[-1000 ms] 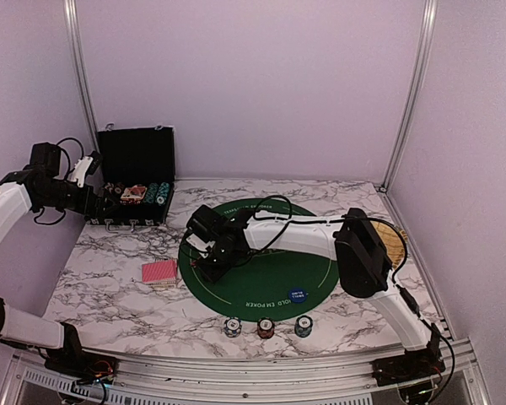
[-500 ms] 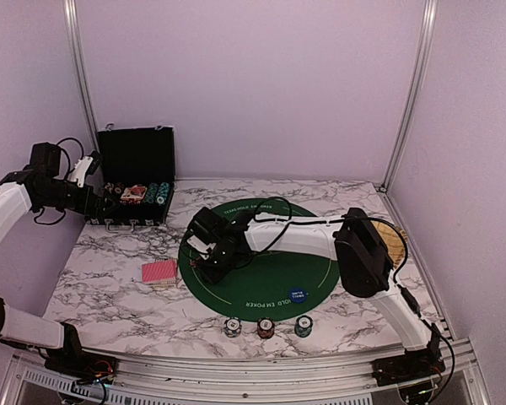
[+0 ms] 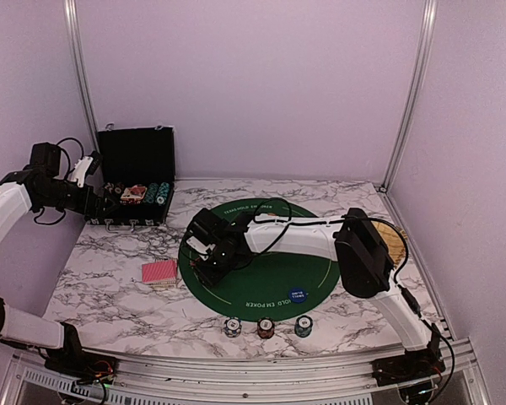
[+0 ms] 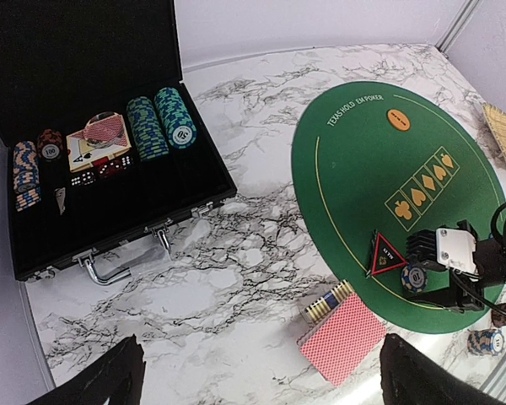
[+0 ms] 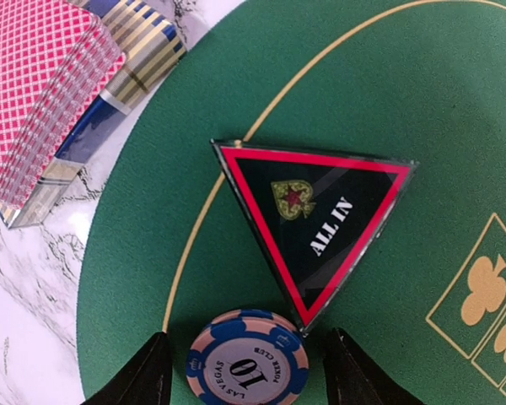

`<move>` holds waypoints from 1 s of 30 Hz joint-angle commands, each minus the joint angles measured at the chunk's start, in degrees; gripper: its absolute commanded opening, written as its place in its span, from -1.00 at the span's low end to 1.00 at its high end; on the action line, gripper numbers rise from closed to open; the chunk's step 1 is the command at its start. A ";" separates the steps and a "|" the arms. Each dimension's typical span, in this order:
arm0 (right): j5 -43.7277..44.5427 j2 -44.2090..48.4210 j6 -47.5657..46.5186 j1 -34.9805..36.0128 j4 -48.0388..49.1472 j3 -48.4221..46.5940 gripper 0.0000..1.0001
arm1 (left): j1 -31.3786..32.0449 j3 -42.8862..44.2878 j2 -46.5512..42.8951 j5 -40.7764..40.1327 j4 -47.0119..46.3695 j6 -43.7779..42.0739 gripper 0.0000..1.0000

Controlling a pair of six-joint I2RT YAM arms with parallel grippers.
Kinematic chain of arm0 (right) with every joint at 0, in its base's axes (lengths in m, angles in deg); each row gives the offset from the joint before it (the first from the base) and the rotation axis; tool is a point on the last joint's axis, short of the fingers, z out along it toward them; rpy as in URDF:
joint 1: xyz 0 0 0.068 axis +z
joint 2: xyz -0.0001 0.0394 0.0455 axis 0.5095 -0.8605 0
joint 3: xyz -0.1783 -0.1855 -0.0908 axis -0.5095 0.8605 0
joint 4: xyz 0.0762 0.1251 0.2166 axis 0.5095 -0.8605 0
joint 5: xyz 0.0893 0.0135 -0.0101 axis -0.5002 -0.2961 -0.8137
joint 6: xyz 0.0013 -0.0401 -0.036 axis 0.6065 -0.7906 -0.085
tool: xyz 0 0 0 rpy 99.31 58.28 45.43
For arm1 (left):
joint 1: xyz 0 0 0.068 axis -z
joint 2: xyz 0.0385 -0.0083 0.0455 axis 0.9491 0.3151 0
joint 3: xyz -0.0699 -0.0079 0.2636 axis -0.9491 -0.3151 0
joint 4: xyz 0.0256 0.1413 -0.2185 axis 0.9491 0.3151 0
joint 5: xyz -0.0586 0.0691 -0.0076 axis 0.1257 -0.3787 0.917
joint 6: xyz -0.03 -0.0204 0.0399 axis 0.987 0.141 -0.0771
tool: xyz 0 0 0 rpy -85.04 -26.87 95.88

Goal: Distribute texas hold em gaming equipment

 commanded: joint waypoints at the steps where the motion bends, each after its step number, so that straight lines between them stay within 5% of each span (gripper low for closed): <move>1: 3.10 3.44 -0.24 0.11 -1.52 -0.78 0.22 | -0.12 0.71 -0.86 1.70 1.36 -0.44 0.98; 15: 4.20 16.82 0.72 0.88 -2.27 9.17 0.26 | -0.12 1.23 -1.28 1.82 1.36 -0.35 0.98; 30: -3.74 27.52 0.89 12.00 -6.29 25.99 0.76 | -0.11 1.41 -1.37 2.35 1.50 -0.09 0.98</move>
